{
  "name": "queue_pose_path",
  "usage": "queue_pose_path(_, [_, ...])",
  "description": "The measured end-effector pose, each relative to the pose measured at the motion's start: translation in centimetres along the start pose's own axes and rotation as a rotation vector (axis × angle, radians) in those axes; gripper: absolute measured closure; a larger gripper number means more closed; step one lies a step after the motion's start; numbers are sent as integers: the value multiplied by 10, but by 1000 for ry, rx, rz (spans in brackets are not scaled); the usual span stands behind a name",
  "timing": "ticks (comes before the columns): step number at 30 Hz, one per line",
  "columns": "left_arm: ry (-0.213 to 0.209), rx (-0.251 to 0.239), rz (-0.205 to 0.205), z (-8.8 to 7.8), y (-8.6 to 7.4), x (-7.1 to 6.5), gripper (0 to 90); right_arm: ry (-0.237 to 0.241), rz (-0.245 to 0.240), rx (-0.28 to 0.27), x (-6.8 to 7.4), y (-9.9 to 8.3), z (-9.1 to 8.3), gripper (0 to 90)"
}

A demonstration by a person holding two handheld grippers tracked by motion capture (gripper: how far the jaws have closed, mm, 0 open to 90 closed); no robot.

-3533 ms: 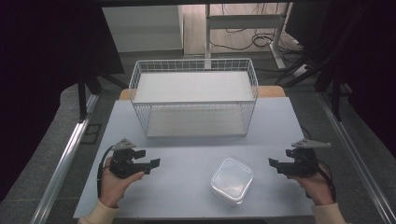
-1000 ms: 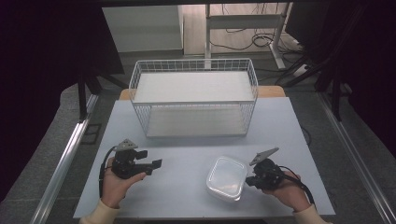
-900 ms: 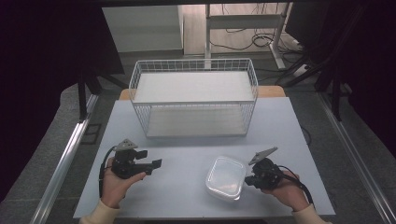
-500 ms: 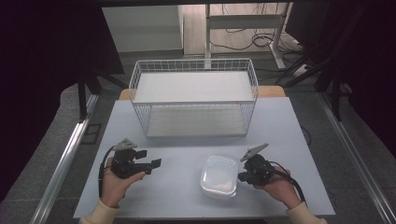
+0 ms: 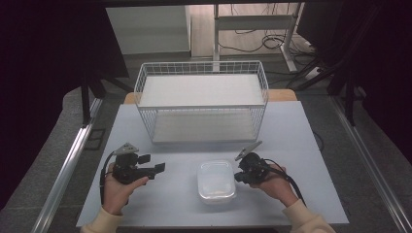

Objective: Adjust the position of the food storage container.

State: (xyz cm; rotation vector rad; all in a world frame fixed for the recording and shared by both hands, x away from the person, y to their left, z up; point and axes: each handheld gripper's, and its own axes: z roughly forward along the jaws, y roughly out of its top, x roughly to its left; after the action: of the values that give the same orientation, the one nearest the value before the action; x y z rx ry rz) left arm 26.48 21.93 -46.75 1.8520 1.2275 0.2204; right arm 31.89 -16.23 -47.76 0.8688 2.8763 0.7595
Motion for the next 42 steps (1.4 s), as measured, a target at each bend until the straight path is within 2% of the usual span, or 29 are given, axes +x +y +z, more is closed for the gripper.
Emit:
queue_pose_path(15, [-2,9,4,3,-1,-3,245,30,-25,12,11,3,4,894])
queue_pose_path(19, [-3,9,2,3,-1,-3,245,13,-18,-27,7,0,-8,894])
queue_pose_path(24, [-5,10,6,3,-2,-4,244,-18,6,-89,4,-10,-32,894])
queue_pose_path(25, [-5,10,6,3,-2,-4,245,-18,6,-89,4,-10,-32,894])
queue_pose_path(28, [-6,8,13,3,-1,-5,245,-39,35,-135,-1,-19,-45,893])
queue_pose_path(30, [-7,8,13,3,-1,-5,245,-40,50,-147,-2,-21,-47,891])
queue_pose_path(31, [-8,8,13,3,-1,-6,245,-37,70,-168,-4,-24,-50,855])
queue_pose_path(32, [-10,8,14,3,-1,-6,245,-27,96,-201,-8,-27,-52,687])
queue_pose_path(33, [-10,8,14,3,-1,-6,245,-27,96,-201,-8,-27,-52,687])
queue_pose_path(34, [-11,9,14,3,-1,-7,245,-21,114,-221,-10,-28,-52,616])
queue_pose_path(35, [-13,8,14,3,-1,-7,244,-27,142,-248,-12,-30,-52,488])
queue_pose_path(36, [-19,3,8,3,-1,-8,244,-35,152,-256,-13,-30,-51,446])
queue_pose_path(37, [-19,3,8,3,-1,-8,243,-35,152,-256,-13,-30,-51,446])
queue_pose_path(38, [-28,-1,1,3,0,-9,243,-35,170,-271,-13,-31,-50,379])
queue_pose_path(42, [-57,-2,-13,5,1,-13,243,-19,192,-299,-12,-31,-49,326])
